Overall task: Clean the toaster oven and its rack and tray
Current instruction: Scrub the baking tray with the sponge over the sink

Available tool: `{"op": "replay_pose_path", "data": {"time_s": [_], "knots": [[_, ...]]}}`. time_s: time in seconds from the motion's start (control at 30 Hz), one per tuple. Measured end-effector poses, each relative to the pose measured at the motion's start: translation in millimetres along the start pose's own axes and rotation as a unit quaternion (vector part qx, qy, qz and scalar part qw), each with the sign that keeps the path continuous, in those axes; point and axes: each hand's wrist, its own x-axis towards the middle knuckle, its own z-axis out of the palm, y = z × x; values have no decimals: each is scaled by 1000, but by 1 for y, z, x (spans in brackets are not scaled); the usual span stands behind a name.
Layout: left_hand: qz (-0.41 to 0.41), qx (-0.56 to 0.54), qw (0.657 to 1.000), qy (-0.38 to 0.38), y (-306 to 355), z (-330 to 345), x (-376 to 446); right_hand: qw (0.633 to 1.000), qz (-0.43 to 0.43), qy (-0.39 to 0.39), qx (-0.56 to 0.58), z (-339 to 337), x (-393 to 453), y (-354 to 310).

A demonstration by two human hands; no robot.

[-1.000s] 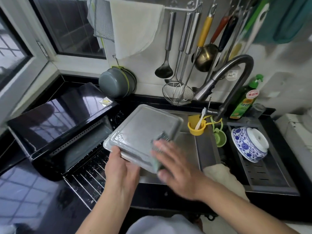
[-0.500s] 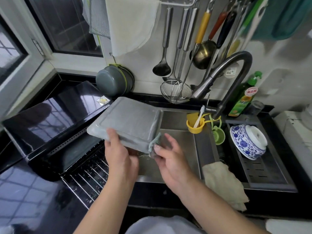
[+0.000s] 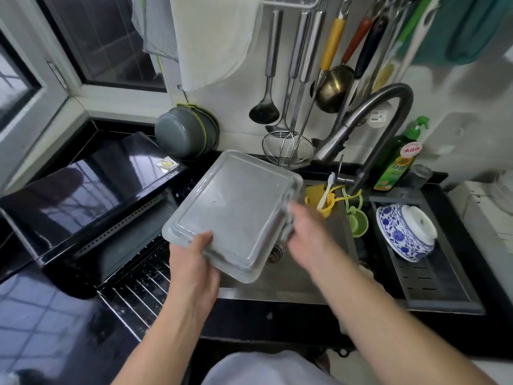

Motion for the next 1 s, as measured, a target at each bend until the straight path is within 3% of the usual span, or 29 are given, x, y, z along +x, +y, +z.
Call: {"op": "replay_pose_path", "data": {"time_s": [0.1, 0.17, 0.43, 0.63, 0.77, 0.83, 0.87, 0.93, 1.0], "knots": [[1, -30, 999, 38, -3, 4, 4, 994, 63, -89, 2, 2, -48, 57], [-4, -24, 999, 39, -5, 4, 7, 992, 72, -107, 7, 0, -53, 68], [-20, 66, 997, -42, 7, -9, 5, 1000, 11, 14, -18, -11, -6, 22], [-22, 107, 994, -17, 16, -44, -5, 986, -66, 95, -118, -49, 20, -27], [-25, 125, 992, 1, 6, -43, -10, 998, 9, -44, -34, -34, 13, -29], [-41, 128, 991, -5, 0, -37, -15, 991, -1, -43, -128, -18, 15, -17], [-44, 130, 991, -8, -1, -34, -18, 971, -54, -2, -233, -15, 18, -9], [-41, 125, 991, -14, 0, -31, -23, 878, -225, 128, -403, -19, 24, 6], [-31, 113, 993, -26, 3, -29, -27, 751, -401, 52, -523, -25, 21, 18]]}}
